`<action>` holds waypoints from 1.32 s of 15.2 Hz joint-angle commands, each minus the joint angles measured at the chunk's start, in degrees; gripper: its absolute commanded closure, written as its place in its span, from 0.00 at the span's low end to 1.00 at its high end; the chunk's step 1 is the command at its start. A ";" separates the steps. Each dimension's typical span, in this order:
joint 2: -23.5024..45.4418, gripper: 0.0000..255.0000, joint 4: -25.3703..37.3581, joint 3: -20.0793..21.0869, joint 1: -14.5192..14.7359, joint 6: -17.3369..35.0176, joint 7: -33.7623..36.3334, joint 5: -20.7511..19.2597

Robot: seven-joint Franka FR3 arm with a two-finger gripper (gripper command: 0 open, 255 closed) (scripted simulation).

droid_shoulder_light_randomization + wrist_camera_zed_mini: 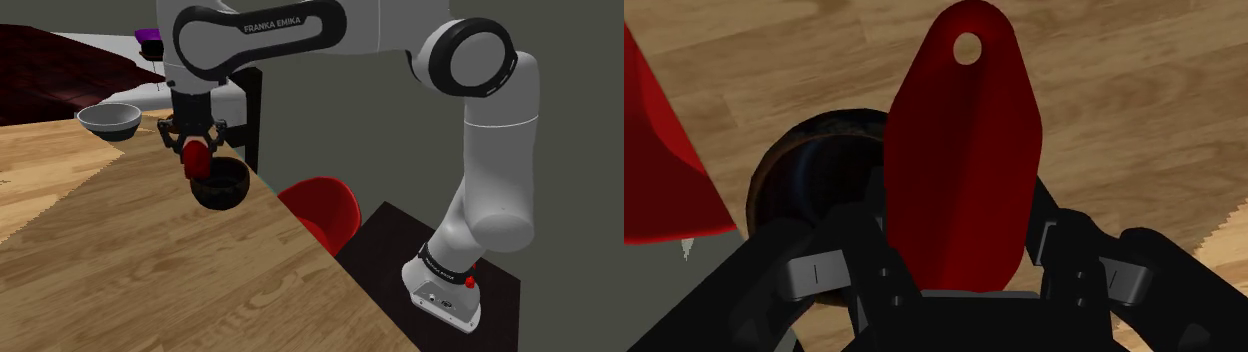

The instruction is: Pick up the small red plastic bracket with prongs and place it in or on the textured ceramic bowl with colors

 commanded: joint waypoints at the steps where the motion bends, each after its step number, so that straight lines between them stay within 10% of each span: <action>1: -0.63 1.00 -0.08 -0.55 -1.96 -0.69 -2.63 0.42; 6: -0.32 1.00 1.45 -2.18 -6.36 -2.20 -8.75 0.95; 20: 2.55 1.00 -5.13 -2.59 -6.35 7.16 -8.82 0.30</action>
